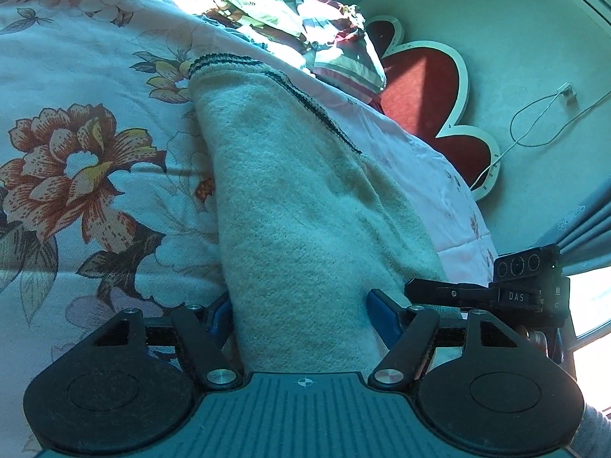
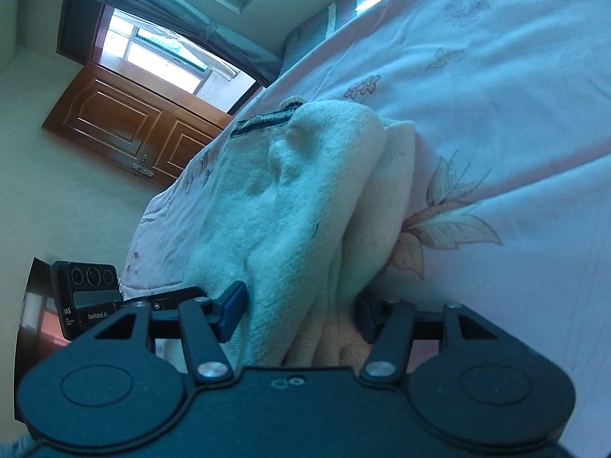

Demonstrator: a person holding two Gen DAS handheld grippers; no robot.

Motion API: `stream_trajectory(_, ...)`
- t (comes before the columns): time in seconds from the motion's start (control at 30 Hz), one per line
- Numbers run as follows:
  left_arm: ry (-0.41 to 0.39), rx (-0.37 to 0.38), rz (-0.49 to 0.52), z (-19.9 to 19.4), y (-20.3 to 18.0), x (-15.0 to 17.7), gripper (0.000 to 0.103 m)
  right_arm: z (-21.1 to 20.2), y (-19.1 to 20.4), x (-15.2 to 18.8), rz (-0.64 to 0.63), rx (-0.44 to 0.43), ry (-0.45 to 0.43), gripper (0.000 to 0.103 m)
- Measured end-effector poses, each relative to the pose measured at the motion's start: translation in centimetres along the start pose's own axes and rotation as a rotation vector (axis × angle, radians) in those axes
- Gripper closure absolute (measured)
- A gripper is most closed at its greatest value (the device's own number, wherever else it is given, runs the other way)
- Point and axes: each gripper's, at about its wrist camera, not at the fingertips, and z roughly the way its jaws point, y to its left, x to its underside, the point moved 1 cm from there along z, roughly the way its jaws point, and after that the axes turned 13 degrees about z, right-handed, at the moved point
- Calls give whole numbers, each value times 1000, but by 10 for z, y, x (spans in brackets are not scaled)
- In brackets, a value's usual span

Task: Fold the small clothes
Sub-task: 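Fold the held side over the first folded side with the right gripper, then lay the folded side down and open the right gripper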

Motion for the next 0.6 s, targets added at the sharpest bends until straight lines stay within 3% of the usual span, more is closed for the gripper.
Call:
stream_trajectory(0.1,-5,-14,13,1,-4,-1,38,-5,-15,1,58,-32,-27,61)
stream_trajectory(0.17,-9,-34,55,2,-10,-1,48,-5,-4,7,2,10,-53,67)
stream_trajectory(0.27,-9,-65,89,-6,-17,-3,54,-11,13,14,-57,23,-93,71)
stream_trajectory(0.6,-43,-112,207,-47,-48,-9,55,-30,51,33,-129,21,-138,72)
